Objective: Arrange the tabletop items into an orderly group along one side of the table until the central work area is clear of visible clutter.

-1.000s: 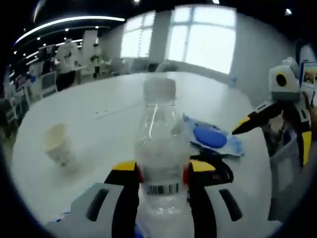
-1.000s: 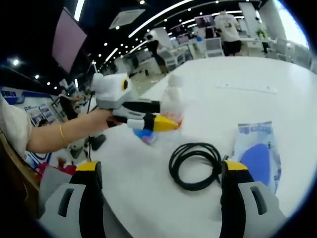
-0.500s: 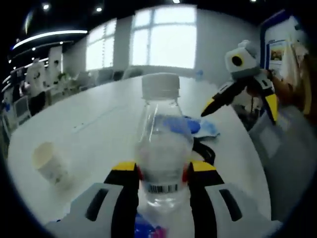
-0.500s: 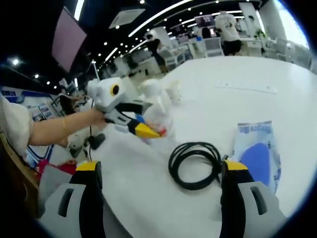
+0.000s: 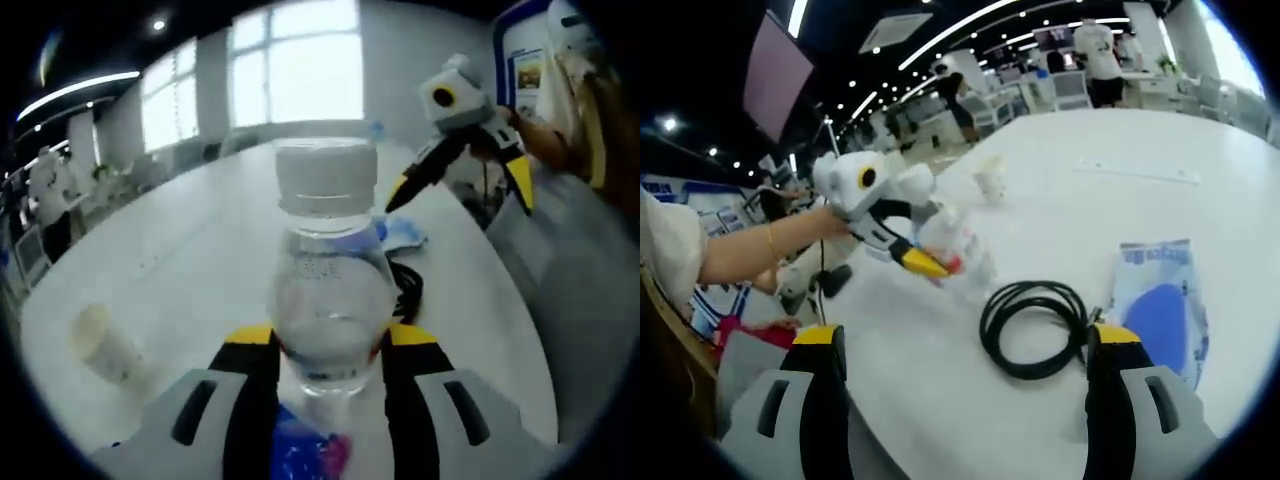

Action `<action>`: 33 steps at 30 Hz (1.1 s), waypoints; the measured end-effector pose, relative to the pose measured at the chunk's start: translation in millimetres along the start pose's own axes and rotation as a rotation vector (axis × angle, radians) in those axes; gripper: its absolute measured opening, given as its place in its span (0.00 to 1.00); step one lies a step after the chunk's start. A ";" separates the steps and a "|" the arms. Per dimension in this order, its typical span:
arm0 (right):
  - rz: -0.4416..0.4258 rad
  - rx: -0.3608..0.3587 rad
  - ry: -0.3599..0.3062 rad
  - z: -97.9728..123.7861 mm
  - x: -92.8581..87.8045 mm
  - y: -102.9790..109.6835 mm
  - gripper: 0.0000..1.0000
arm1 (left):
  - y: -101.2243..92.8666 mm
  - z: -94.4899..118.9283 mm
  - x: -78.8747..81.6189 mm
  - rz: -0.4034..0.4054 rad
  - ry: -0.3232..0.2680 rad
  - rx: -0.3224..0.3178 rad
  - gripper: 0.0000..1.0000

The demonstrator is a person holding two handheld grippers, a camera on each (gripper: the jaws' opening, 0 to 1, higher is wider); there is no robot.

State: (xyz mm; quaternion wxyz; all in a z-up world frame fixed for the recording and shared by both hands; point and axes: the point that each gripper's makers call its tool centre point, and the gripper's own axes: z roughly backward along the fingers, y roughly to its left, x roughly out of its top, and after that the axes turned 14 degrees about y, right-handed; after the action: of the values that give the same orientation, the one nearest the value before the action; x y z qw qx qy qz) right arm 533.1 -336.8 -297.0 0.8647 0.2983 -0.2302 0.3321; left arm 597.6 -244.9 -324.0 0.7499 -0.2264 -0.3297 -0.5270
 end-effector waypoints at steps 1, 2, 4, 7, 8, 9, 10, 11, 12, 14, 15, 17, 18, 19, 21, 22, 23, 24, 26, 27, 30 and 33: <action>0.000 0.001 0.000 0.0 0.0 0.2 0.99 | 0.2 -0.1 -0.3 0.012 0.001 0.000 0.38; -0.002 0.001 -0.001 0.1 0.0 0.1 0.99 | 2.3 -0.2 -3.5 0.084 0.018 0.011 0.40; -0.001 0.002 0.000 0.6 -0.3 -0.1 0.99 | 12.3 0.8 -2.8 0.143 0.014 0.072 0.50; -0.002 0.001 -0.003 1.0 0.3 -0.6 0.99 | 14.1 6.1 8.4 0.249 -0.088 0.090 0.55; -0.004 0.001 -0.005 1.0 0.6 -0.5 0.99 | 12.8 7.5 10.9 0.256 -0.107 0.089 0.59; -0.005 0.002 -0.005 1.0 0.6 -0.5 0.99 | 14.7 9.2 14.2 0.265 -0.134 0.116 0.64; -0.005 0.001 -0.004 1.0 0.5 -0.4 0.99 | 16.6 9.5 14.1 0.279 -0.136 0.137 0.74; -0.003 0.001 -0.004 0.8 0.4 -0.3 0.99 | 15.3 9.8 17.5 0.273 -0.149 0.152 0.84; -0.004 0.001 -0.003 0.6 0.3 -0.2 0.99 | 15.9 10.8 20.7 0.286 -0.168 0.168 0.92; -0.004 0.003 -0.001 0.2 0.0 0.3 0.99 | 18.4 13.1 20.1 0.317 -0.178 0.190 0.98; -0.004 0.005 -0.002 0.1 0.3 0.6 0.99 | 18.9 14.0 19.7 0.325 -0.179 0.200 0.97; -0.004 0.008 -0.003 0.1 0.7 1.6 0.99 | 24.4 16.7 19.1 0.358 -0.200 0.259 0.98; -0.004 0.009 -0.004 0.2 0.7 2.0 0.99 | 26.7 17.3 17.8 0.372 -0.201 0.287 0.99; -0.004 0.009 -0.005 0.3 0.8 2.1 0.99 | 25.6 17.3 18.1 0.369 -0.201 0.292 1.00; -0.005 0.011 -0.010 1.1 1.9 2.9 0.99 | 27.0 19.3 17.0 0.386 -0.202 0.330 0.99; -0.005 0.012 -0.013 1.4 2.5 3.3 0.99 | 26.0 20.6 19.5 0.390 -0.220 0.348 0.99; -0.007 0.014 -0.017 1.9 3.3 3.7 0.99 | 27.2 21.6 20.2 0.410 -0.235 0.367 0.99; -0.008 0.018 -0.019 2.2 3.9 4.6 0.99 | 26.1 21.2 20.7 0.418 -0.241 0.368 0.99; -0.009 0.024 -0.023 2.5 4.5 5.5 0.99 | 24.5 19.6 22.2 0.438 -0.253 0.380 0.99; -0.009 0.025 -0.023 2.7 4.6 5.4 0.99 | 24.9 19.3 21.2 0.444 -0.250 0.404 0.99; -0.009 0.023 -0.024 3.5 4.6 5.4 0.99 | 26.7 20.9 20.4 0.473 -0.259 0.452 0.99; -0.010 0.024 -0.032 5.9 6.1 5.5 0.99 | 30.2 24.7 20.8 0.506 -0.278 0.511 0.99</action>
State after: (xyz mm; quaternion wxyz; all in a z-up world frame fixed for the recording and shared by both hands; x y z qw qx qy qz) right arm 532.1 -334.8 -287.2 0.8589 0.3153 -0.2384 0.3256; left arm 624.4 -230.9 -291.8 0.8367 -0.1756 -0.4827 -0.1901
